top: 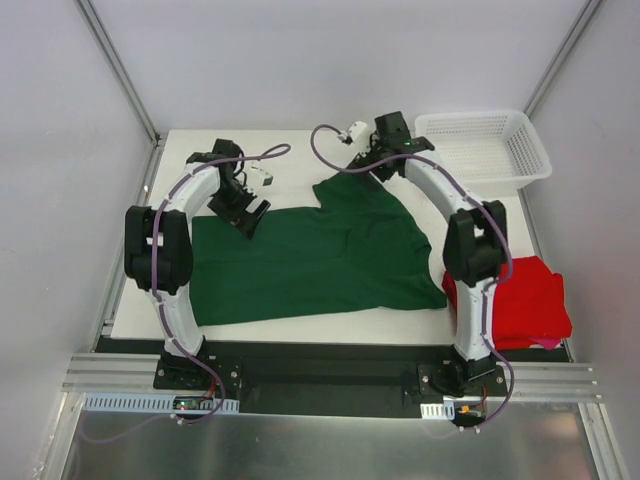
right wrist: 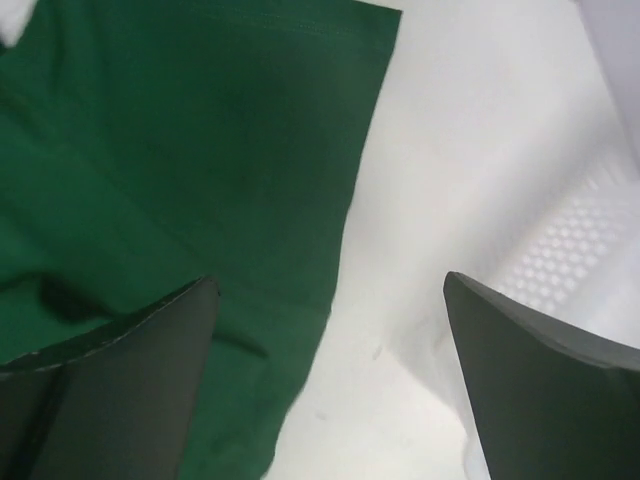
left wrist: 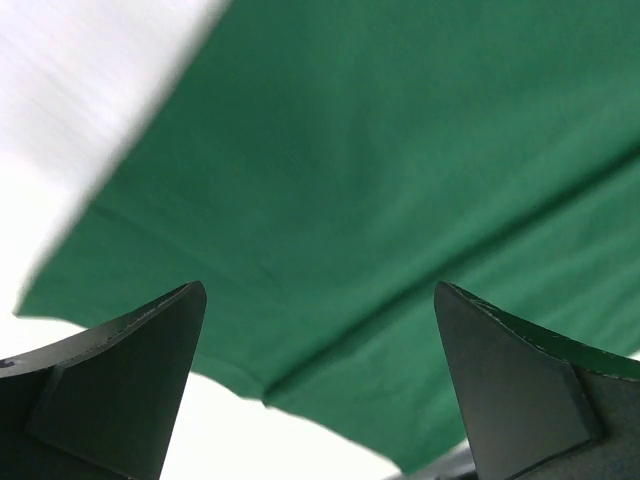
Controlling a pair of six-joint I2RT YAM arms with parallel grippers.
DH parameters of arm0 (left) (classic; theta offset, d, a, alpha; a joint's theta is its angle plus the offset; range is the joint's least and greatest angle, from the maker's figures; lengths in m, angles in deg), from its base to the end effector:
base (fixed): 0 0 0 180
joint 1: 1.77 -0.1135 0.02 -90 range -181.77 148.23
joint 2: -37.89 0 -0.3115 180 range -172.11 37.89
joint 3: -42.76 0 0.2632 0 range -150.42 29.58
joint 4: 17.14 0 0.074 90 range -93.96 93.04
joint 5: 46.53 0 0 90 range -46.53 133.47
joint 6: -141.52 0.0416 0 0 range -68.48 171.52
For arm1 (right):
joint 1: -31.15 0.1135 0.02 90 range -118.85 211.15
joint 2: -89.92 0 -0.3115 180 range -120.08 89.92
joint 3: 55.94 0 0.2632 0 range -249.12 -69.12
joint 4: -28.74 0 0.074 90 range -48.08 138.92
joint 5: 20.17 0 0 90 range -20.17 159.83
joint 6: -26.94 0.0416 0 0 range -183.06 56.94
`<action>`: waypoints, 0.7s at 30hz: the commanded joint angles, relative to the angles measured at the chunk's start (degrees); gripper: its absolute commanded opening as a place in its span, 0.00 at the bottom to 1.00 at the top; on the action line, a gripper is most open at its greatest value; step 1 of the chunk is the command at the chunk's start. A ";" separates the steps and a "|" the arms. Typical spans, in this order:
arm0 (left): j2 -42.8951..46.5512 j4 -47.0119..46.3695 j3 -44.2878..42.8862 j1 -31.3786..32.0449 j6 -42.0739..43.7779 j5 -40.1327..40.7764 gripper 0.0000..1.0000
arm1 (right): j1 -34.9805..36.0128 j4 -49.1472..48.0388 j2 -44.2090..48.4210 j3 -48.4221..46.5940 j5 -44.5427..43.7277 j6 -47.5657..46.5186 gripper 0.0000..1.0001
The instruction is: Fold and stack the t-shirts
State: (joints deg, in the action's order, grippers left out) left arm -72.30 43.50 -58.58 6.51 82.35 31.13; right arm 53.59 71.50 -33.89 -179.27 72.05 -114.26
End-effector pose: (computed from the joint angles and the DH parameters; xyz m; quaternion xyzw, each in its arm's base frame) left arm 0.4220 -0.0704 0.2580 0.3455 0.9155 -0.0691 0.1943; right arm 0.4992 0.2079 0.2909 -0.5561 0.7300 -0.0813 0.3887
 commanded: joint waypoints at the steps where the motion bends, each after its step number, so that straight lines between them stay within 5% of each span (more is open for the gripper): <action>1: 7.53 1.67 5.09 1.04 4.93 1.53 0.99 | 0.06 7.66 12.26 4.58 3.84 -0.12 1.00; 10: 9.82 2.37 13.97 5.08 18.88 10.66 0.99 | -0.46 43.00 10.08 6.25 16.77 -19.97 1.00; 15: 10.44 3.42 13.63 5.35 26.55 13.38 0.99 | -0.99 39.52 13.41 20.98 10.80 -32.53 1.00; 21: 8.77 6.85 11.61 5.35 31.13 12.78 0.99 | -1.08 35.81 16.05 26.91 7.72 -37.04 1.00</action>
State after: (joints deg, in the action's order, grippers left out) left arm -64.39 46.25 -44.81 12.04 107.77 42.87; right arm 52.87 106.82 -22.79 -153.19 81.58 -143.90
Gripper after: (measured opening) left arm 0.993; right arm 0.996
